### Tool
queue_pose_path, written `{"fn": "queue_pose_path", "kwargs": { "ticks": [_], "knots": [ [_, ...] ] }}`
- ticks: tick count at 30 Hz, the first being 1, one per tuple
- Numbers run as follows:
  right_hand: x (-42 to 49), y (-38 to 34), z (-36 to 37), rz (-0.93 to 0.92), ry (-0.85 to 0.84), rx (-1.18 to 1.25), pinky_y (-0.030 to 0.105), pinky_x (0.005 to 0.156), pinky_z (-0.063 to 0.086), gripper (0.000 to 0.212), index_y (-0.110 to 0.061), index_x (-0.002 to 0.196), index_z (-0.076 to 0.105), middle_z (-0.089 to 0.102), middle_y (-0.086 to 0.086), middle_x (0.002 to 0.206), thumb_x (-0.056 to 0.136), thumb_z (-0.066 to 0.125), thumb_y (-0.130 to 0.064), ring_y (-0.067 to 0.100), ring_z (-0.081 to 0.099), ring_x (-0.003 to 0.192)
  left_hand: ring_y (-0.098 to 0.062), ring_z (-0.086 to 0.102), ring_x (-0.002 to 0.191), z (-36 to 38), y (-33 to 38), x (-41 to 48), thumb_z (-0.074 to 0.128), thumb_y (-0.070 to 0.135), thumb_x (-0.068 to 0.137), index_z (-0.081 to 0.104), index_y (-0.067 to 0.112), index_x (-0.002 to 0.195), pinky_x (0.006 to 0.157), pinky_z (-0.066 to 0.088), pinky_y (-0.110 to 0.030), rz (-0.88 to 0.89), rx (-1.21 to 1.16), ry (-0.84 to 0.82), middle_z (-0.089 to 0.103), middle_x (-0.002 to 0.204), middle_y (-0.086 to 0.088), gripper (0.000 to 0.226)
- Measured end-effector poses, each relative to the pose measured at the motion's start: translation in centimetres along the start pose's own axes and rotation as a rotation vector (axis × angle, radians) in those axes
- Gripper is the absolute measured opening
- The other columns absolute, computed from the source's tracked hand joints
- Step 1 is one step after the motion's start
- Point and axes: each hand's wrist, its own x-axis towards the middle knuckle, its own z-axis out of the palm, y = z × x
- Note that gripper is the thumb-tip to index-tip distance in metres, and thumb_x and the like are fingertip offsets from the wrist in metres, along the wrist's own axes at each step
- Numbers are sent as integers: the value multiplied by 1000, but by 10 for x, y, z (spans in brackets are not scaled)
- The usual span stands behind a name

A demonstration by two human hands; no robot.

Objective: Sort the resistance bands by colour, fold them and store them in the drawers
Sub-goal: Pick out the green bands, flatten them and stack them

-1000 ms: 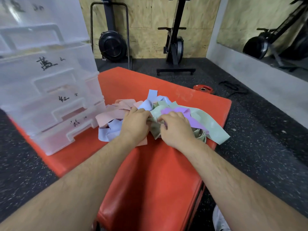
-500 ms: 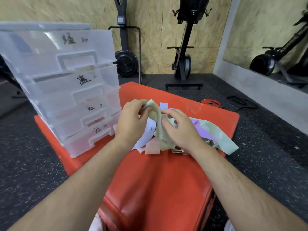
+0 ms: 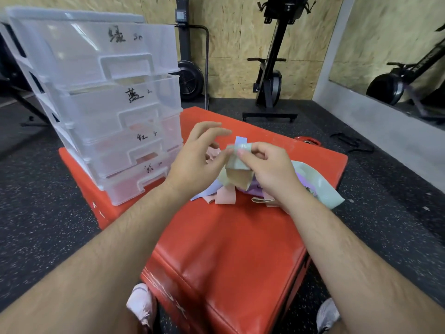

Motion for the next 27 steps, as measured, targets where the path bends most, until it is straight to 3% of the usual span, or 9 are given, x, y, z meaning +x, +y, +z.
{"fn": "queue_pose_path", "kwargs": {
  "ticks": [2,5,9,11,15,18,21,24,27],
  "knots": [
    [-4,-6,-2,92,10,139,57,75,58,21,-20,80,72,64,15,71,88,70,-39,26,58,65,-8,56,108,-1,6,-5,69,30,91,65,23,117,85,40,-11,80,4,-94,52,125,7,27],
    [-8,-7,-6,189,-30,232,46,69,42,17,-23,80,73,60,10,76,87,69,-37,27,49,71,-9,56,106,-1,9,-8,77,28,85,64,25,118,88,43,-18,113,52,-161,59,111,8,35],
    [-12,-8,-11,290,-119,261,48,74,43,41,-15,97,74,67,14,91,79,75,-52,30,59,81,-2,57,89,1,6,-8,72,24,90,71,20,105,75,44,-16,124,94,-46,63,95,7,16],
    [-12,-10,-11,298,-58,250,47,74,47,48,-14,86,74,68,10,86,73,76,-60,25,61,77,2,55,81,1,5,-7,67,28,94,72,18,98,72,42,-14,125,129,-27,65,90,9,12],
    [-16,-7,-16,4,177,13,31,76,50,43,-11,87,62,64,-6,81,83,72,-53,8,59,73,-7,55,82,0,1,-7,61,27,98,70,15,94,72,40,-15,123,167,-31,63,90,5,16],
    [-23,-7,-14,-154,-15,-80,27,83,53,27,-26,108,65,66,-17,100,85,78,-27,2,63,91,-9,55,84,-1,-2,-9,59,24,99,70,13,95,74,40,-14,112,157,-45,60,93,3,16],
    [-24,1,-7,-192,-39,-189,37,72,55,14,-29,85,66,63,-19,75,87,72,-17,3,59,71,-8,52,83,-2,-1,-12,61,25,98,72,16,100,75,38,-10,74,116,-64,54,95,1,15],
    [-24,3,0,-227,66,-171,34,66,53,9,-19,82,66,62,-14,71,88,70,-14,6,57,66,-9,53,79,-5,5,-13,63,34,96,73,26,103,74,44,-14,-124,36,-39,52,89,-5,15],
    [-25,1,5,-356,147,-260,17,67,44,6,-20,86,70,64,-16,81,86,69,-14,5,60,76,-11,64,77,-9,15,-14,58,48,95,71,23,101,70,55,-28,-422,-306,-115,66,88,-2,28]
  ]
}}
